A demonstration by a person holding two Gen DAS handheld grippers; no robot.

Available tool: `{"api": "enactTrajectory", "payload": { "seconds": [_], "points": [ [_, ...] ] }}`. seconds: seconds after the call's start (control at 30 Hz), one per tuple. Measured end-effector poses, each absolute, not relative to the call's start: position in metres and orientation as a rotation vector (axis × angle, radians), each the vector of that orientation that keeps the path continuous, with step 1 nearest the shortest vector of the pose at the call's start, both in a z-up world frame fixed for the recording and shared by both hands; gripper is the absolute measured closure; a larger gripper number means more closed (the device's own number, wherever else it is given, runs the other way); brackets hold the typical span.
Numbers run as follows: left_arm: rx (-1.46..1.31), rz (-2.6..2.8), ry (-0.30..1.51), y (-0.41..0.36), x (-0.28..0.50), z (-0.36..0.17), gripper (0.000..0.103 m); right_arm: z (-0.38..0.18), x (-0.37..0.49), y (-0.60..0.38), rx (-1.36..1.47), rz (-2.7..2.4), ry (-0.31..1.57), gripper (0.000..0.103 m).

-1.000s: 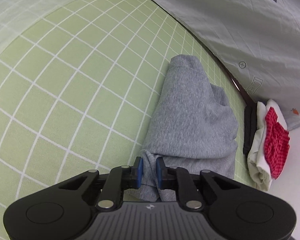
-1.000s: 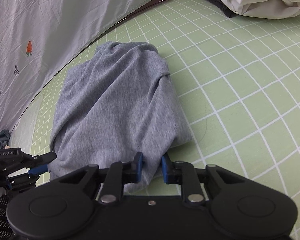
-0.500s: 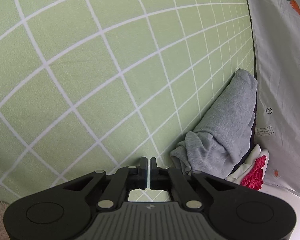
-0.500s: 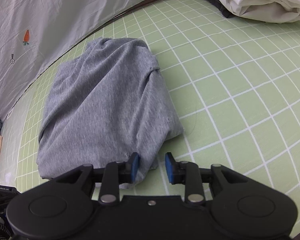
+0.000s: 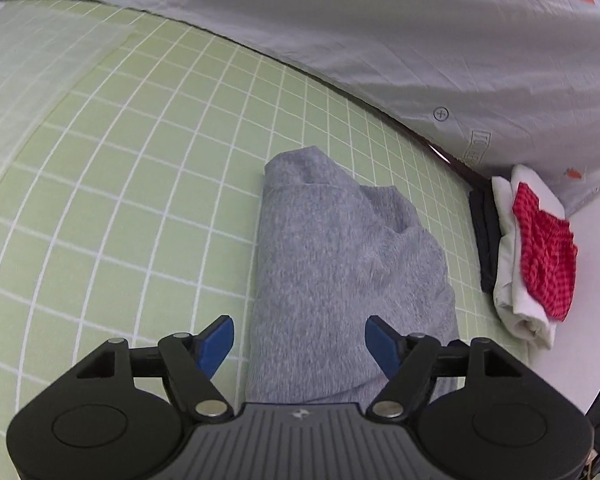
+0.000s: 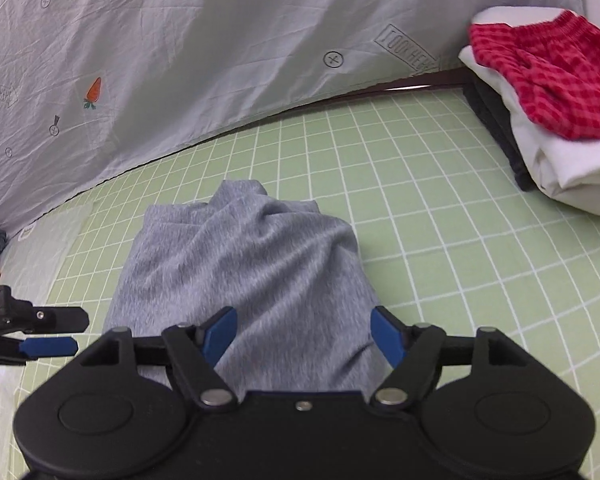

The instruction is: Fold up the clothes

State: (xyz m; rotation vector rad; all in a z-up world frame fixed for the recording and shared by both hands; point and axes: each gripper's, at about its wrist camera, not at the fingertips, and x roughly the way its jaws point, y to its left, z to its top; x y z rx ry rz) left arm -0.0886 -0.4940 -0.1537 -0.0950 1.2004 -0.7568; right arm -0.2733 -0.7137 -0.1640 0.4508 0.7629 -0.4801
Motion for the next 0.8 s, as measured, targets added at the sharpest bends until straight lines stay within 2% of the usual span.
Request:
{"api": "enactTrajectory", "payload": {
  "seconds": [0.17, 0.27, 0.57, 0.8],
  "points": [
    [0.140, -0.759, 1.137, -0.545, -0.073, -0.166, 0.030, -0.184, -0.235, -0.743, 0.404, -0.452, 0.818, 0.029],
    [0.175, -0.741, 1.111, -0.557, -0.054, -0.174, 0.029, -0.193, -0.215, -0.769, 0.411, -0.464, 0.826, 0.030],
    [0.032, -0.670, 1.145, -0.577, 0.009, -0.193, 0.031, -0.216, -0.173, -0.820, 0.463, -0.467, 0.809, 0.029],
    [-0.092, -0.670, 1.177, -0.552, 0.011, -0.180, 0.030, -0.194, -0.207, -0.827, 0.618, -0.546, 0.768, 0.029]
  ]
}}
